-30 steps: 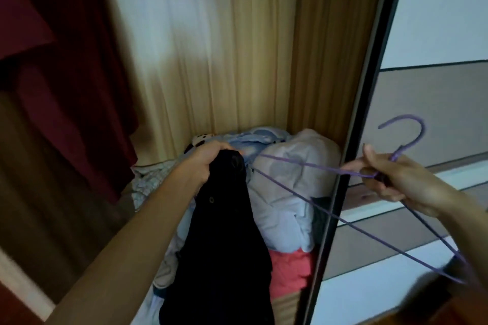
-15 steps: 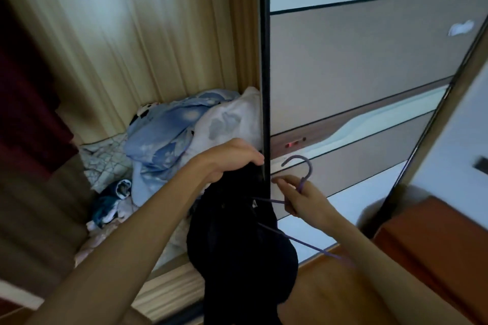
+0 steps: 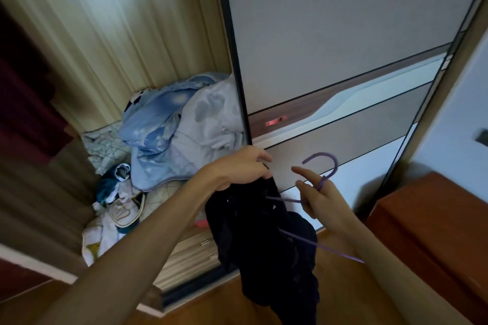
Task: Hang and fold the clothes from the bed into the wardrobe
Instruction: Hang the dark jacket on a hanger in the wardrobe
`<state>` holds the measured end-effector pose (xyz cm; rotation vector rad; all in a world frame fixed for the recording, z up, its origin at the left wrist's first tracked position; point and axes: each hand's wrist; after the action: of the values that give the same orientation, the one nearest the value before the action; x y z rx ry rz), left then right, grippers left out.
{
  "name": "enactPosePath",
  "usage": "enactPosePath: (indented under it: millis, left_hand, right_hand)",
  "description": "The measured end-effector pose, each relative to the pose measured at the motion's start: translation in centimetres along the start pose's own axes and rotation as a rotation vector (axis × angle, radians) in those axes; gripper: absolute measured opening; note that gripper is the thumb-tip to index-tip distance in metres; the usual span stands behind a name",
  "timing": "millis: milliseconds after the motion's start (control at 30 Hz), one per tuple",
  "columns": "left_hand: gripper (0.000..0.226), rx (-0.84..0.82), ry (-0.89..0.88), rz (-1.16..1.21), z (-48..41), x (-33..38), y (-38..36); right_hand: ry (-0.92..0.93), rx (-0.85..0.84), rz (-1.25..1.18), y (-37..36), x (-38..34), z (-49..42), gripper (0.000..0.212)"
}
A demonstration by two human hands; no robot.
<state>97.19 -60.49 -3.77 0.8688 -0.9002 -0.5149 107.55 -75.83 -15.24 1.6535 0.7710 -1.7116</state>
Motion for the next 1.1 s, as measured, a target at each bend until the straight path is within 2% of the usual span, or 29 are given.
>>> enactPosePath:
  millis: [67, 133, 200, 300, 367, 467, 600, 667, 767, 900, 1000, 1100]
  left_hand:
    - [0.048, -0.022, -0.067, 0.042, 0.3, 1.5, -0.9]
    - [0.047, -0.037, -0.109, 0.108, 0.4, 2.8, -1.8]
    - [0.049, -0.040, -0.123, 0.161, 0.6, 3.6, -2.5]
    - [0.052, -0.024, -0.104, 0.251, 1.5, 3.2, -3.2]
    - [0.039, 0.012, -0.100, 0.209, 2.4, 2.1, -2.8]
    - [0.022, 0.164, -0.168, -0.179, 3.4, -0.9, -1.8]
    - [0.047, 0.579, -0.289, -0.902, 4.5, -4.4, -0.3]
    - [0.052, 0.652, -0.405, -1.013, 4.7, -5.8, 1.2]
    - [0.055, 0.488, -0.411, -0.865, 4.4, -6.6, 2.3]
    - [0.036, 0.563, -0.442, -0.654, 4.1, -6.9, 1.6]
    - [0.044, 0.460, -0.459, -0.530, 3.5, -8.5, 3.4]
    - [0.043, 0.469, -0.456, -0.421, 3.1, -10.2, 5.1]
  right_hand:
    - [-0.021, 0.036, -0.025, -1.3, 0.6, 0.3, 0.033]
    - [-0.039, 0.143, -0.113, -2.3, 0.9, 0.3, 0.033]
    - [-0.016, 0.253, -0.163, -3.3, 1.6, -0.3, 0.031]
    - [0.024, 0.326, -0.277, -5.0, 1.9, -0.7, 0.029]
    - [0.073, 0.358, -0.384, -6.0, 1.5, -0.5, 0.034]
    - [0.185, 0.373, -0.459, -6.5, 0.5, -0.6, 0.036]
    - [0.260, 0.341, -0.526, -7.9, -1.0, -1.0, 0.036]
    - [0.295, 0.309, -0.561, -8.9, -2.1, -0.9, 0.033]
    - [0.334, 0.307, -0.571, -10.7, -3.5, -1.9, 0.029]
    - [0.344, 0.411, -0.437, -13.3, -4.8, -3.7, 0.032]
    - [0.354, 0.332, -0.290, -13.5, -5.1, -4.4, 0.043]
    - [0.504, 0.291, -0.069, -12.5, -4.6, -5.0, 0.044]
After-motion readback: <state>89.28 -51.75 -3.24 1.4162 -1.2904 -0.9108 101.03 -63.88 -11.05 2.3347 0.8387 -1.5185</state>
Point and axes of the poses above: each hand's wrist, its own z-axis away from the middle knuckle, its own y-axis out of the back of the hand, x = y × z, and after that the axes turned 10 degrees about -z, right-handed
